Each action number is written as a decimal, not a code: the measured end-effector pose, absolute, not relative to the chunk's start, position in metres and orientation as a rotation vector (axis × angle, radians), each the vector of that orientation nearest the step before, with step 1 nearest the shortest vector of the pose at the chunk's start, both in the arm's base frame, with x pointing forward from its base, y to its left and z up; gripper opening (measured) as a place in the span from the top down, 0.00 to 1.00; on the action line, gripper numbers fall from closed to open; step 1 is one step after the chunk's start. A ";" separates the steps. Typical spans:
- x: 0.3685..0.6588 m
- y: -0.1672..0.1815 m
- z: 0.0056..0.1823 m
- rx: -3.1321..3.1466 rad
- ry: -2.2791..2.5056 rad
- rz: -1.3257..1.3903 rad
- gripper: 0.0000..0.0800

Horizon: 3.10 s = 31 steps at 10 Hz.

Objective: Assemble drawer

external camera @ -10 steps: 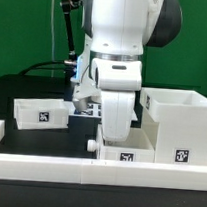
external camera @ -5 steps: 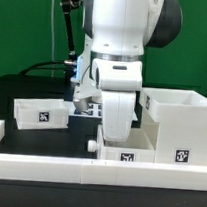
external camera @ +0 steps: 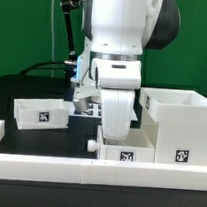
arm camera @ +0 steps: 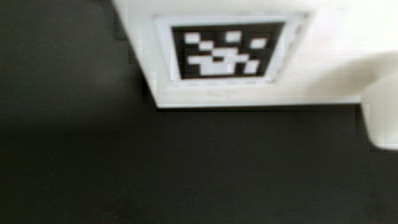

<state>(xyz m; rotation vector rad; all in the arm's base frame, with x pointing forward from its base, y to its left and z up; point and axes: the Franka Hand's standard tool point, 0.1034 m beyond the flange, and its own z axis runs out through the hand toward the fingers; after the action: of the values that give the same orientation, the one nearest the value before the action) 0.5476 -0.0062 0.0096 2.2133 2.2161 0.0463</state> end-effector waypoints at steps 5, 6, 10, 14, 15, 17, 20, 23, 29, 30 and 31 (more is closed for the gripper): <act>0.547 -0.002 0.009 2.209 2.201 0.070 0.95; 0.547 -0.002 0.009 2.219 2.191 0.070 0.95; 0.548 -0.002 0.009 2.227 2.190 0.060 0.95; 0.548 -0.004 0.009 2.232 2.198 0.037 0.95; 0.548 -0.003 0.009 2.220 2.208 0.034 0.95; 0.548 -0.002 0.009 2.223 2.216 0.016 0.95; 0.547 -0.004 0.009 2.227 2.216 0.008 0.95; 0.547 -0.005 0.009 2.228 2.215 0.008 0.95; 0.547 -0.007 0.008 2.121 2.310 -0.002 0.95; 0.546 -0.008 0.008 2.124 2.308 -0.003 0.95; 0.546 -0.008 0.008 2.124 2.308 -0.003 0.95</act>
Offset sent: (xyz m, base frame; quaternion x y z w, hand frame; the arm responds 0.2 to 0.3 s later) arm -0.0012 0.0081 -0.0010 0.0083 -0.0055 -0.0268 0.9996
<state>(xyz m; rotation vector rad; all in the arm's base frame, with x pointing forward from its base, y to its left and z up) 0.5465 -0.0083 0.0084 2.1243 2.3075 -0.0032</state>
